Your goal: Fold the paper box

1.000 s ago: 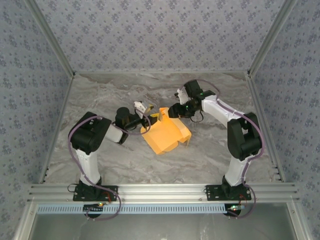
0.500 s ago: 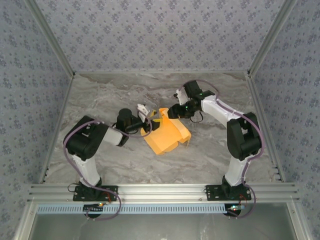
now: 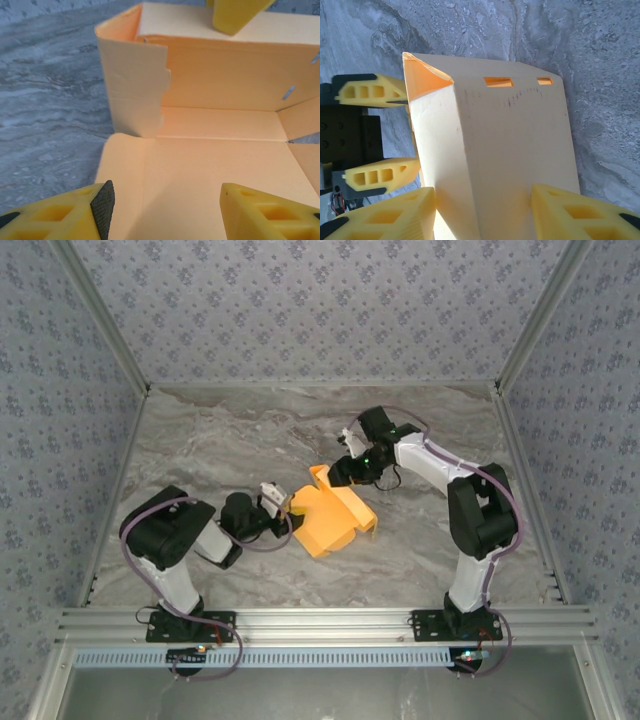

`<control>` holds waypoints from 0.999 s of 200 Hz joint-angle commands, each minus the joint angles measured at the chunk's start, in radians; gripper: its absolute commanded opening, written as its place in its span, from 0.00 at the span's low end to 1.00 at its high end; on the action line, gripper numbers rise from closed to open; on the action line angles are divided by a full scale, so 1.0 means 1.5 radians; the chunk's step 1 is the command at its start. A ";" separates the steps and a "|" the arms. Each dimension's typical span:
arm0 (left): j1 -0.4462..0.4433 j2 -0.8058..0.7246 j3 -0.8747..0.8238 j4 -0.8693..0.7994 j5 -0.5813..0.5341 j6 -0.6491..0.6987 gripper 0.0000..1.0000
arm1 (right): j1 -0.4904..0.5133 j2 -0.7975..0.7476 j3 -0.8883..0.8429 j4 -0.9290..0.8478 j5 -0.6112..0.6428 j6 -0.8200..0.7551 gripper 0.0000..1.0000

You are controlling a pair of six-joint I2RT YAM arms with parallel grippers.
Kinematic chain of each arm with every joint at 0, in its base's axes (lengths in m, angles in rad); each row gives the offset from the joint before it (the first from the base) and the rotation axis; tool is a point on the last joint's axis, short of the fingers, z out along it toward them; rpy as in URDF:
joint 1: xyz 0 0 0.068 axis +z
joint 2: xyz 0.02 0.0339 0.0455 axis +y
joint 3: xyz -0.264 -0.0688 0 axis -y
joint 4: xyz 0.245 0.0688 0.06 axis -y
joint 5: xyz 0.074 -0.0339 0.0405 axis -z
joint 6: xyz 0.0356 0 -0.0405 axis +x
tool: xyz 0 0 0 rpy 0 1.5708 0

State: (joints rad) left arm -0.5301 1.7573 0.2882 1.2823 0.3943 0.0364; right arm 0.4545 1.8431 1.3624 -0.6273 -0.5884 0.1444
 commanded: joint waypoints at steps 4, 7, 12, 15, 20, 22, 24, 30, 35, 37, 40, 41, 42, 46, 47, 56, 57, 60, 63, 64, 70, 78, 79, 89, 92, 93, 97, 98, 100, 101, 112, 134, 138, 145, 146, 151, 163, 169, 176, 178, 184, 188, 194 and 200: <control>0.020 -0.055 -0.002 0.009 -0.029 0.038 0.59 | 0.005 0.014 0.014 -0.038 -0.037 -0.023 0.54; 0.021 -0.059 -0.002 0.007 -0.030 0.041 0.59 | 0.006 0.014 0.014 -0.037 -0.045 -0.026 0.54; 0.023 -0.064 -0.002 0.004 -0.031 0.045 0.59 | 0.009 0.015 0.014 -0.038 -0.054 -0.028 0.54; 0.024 -0.066 -0.001 0.003 -0.031 0.047 0.59 | 0.009 0.015 0.014 -0.038 -0.057 -0.029 0.54; 0.026 -0.068 -0.001 0.002 -0.031 0.052 0.59 | 0.013 0.016 0.015 -0.038 -0.065 -0.032 0.54; 0.026 -0.070 -0.001 0.002 -0.031 0.054 0.59 | 0.015 0.017 0.016 -0.038 -0.067 -0.034 0.54; 0.027 -0.070 0.000 0.001 -0.031 0.056 0.59 | 0.016 0.018 0.016 -0.039 -0.069 -0.035 0.54; 0.027 -0.072 0.001 -0.001 -0.029 0.062 0.60 | 0.018 0.020 0.018 -0.042 -0.073 -0.038 0.54; 0.028 -0.073 0.003 -0.006 -0.028 0.068 0.60 | 0.021 0.023 0.021 -0.045 -0.075 -0.041 0.53; 0.027 -0.073 0.004 -0.008 -0.028 0.071 0.60 | 0.022 0.023 0.021 -0.047 -0.075 -0.042 0.53; 0.027 -0.072 0.005 -0.011 -0.026 0.076 0.60 | 0.023 0.025 0.023 -0.048 -0.076 -0.042 0.54; 0.028 -0.072 0.005 -0.012 -0.025 0.077 0.60 | 0.024 0.026 0.023 -0.048 -0.075 -0.043 0.54; 0.028 -0.071 0.007 -0.013 -0.025 0.077 0.60 | 0.025 0.026 0.023 -0.049 -0.075 -0.043 0.54; 0.027 -0.069 0.009 -0.017 -0.021 0.084 0.60 | 0.025 0.028 0.023 -0.049 -0.076 -0.043 0.53; 0.027 -0.069 0.010 -0.018 -0.019 0.085 0.60 | 0.025 0.029 0.023 -0.048 -0.077 -0.043 0.53; 0.027 -0.060 0.018 -0.022 -0.006 0.093 0.60 | 0.026 0.033 0.026 -0.050 -0.083 -0.044 0.53; 0.028 -0.059 0.019 -0.022 -0.004 0.093 0.60 | 0.026 0.034 0.026 -0.050 -0.083 -0.044 0.53; 0.027 -0.056 0.022 -0.021 0.000 0.093 0.60 | 0.028 0.035 0.027 -0.050 -0.086 -0.044 0.53; 0.027 -0.052 0.026 -0.019 0.005 0.093 0.60 | 0.028 0.037 0.027 -0.049 -0.087 -0.044 0.53; 0.028 -0.050 0.026 -0.018 0.007 0.093 0.60 | 0.028 0.037 0.027 -0.049 -0.088 -0.044 0.52; 0.028 -0.041 0.032 -0.011 0.014 0.092 0.60 | 0.029 0.038 0.028 -0.050 -0.090 -0.045 0.52; 0.028 -0.029 0.041 -0.005 0.015 0.076 0.60 | 0.031 0.040 0.031 -0.054 -0.094 -0.048 0.52; 0.027 -0.028 0.042 -0.005 0.015 0.076 0.60 | 0.031 0.040 0.031 -0.054 -0.094 -0.048 0.52; 0.025 -0.022 0.048 -0.011 0.024 0.078 0.59 | 0.033 0.041 0.032 -0.054 -0.096 -0.049 0.52; 0.023 -0.020 0.048 -0.010 0.026 0.081 0.59 | 0.034 0.041 0.034 -0.056 -0.098 -0.051 0.52; 0.023 -0.020 0.048 -0.010 0.026 0.081 0.59 | 0.034 0.041 0.034 -0.056 -0.098 -0.051 0.52; 0.020 -0.018 0.048 -0.008 0.025 0.083 0.59 | 0.035 0.042 0.034 -0.058 -0.102 -0.053 0.52; 0.019 -0.016 0.048 -0.008 0.024 0.084 0.59 | 0.036 0.042 0.035 -0.058 -0.102 -0.054 0.52; 0.018 -0.015 0.048 -0.008 0.023 0.085 0.59 | 0.037 0.043 0.035 -0.058 -0.104 -0.054 0.52; 0.018 -0.015 0.048 -0.009 0.023 0.085 0.59 | 0.034 0.043 0.035 -0.059 -0.104 -0.054 0.52; 0.013 -0.009 0.052 -0.014 0.014 0.088 0.58 | 0.041 0.043 0.036 -0.061 -0.109 -0.059 0.52; 0.004 0.002 0.069 -0.043 0.007 0.101 0.46 | 0.052 0.048 0.043 -0.070 -0.113 -0.068 0.52; 0.002 0.005 0.070 -0.043 0.007 0.104 0.45 | 0.053 0.049 0.044 -0.072 -0.114 -0.069 0.52; -0.002 0.010 0.072 -0.042 0.009 0.107 0.42 | 0.054 0.049 0.044 -0.072 -0.112 -0.070 0.52; -0.003 0.011 0.072 -0.041 0.010 0.108 0.41 | 0.055 0.050 0.044 -0.073 -0.112 -0.070 0.52; -0.006 0.016 0.073 -0.039 0.011 0.111 0.40 | 0.055 0.050 0.043 -0.072 -0.111 -0.070 0.52; -0.012 0.024 0.073 -0.028 0.014 0.113 0.36 | 0.055 0.051 0.042 -0.073 -0.107 -0.069 0.52; -0.015 0.028 0.074 -0.022 0.014 0.113 0.34 | 0.054 0.052 0.042 -0.073 -0.104 -0.068 0.52; -0.017 0.030 0.073 -0.020 0.013 0.113 0.33 | 0.054 0.053 0.042 -0.073 -0.102 -0.067 0.52; -0.017 0.030 0.074 -0.020 0.013 0.113 0.33 | 0.054 0.053 0.042 -0.073 -0.100 -0.067 0.52; -0.019 0.030 0.074 -0.020 0.011 0.114 0.32 | 0.054 0.054 0.042 -0.073 -0.097 -0.065 0.52; -0.021 0.029 0.075 -0.021 0.007 0.114 0.30 | 0.054 0.053 0.042 -0.073 -0.093 -0.065 0.52; -0.023 0.027 0.076 -0.025 0.002 0.113 0.30 | 0.053 0.054 0.041 -0.071 -0.084 -0.062 0.52; -0.025 0.025 0.077 -0.031 -0.003 0.113 0.29 | 0.054 0.053 0.041 -0.071 -0.079 -0.061 0.52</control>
State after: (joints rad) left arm -0.5522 1.7924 0.3836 1.2308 0.3946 0.1883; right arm 0.5327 1.9018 1.3998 -0.7021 -0.7300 0.0620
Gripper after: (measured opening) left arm 0.304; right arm 0.521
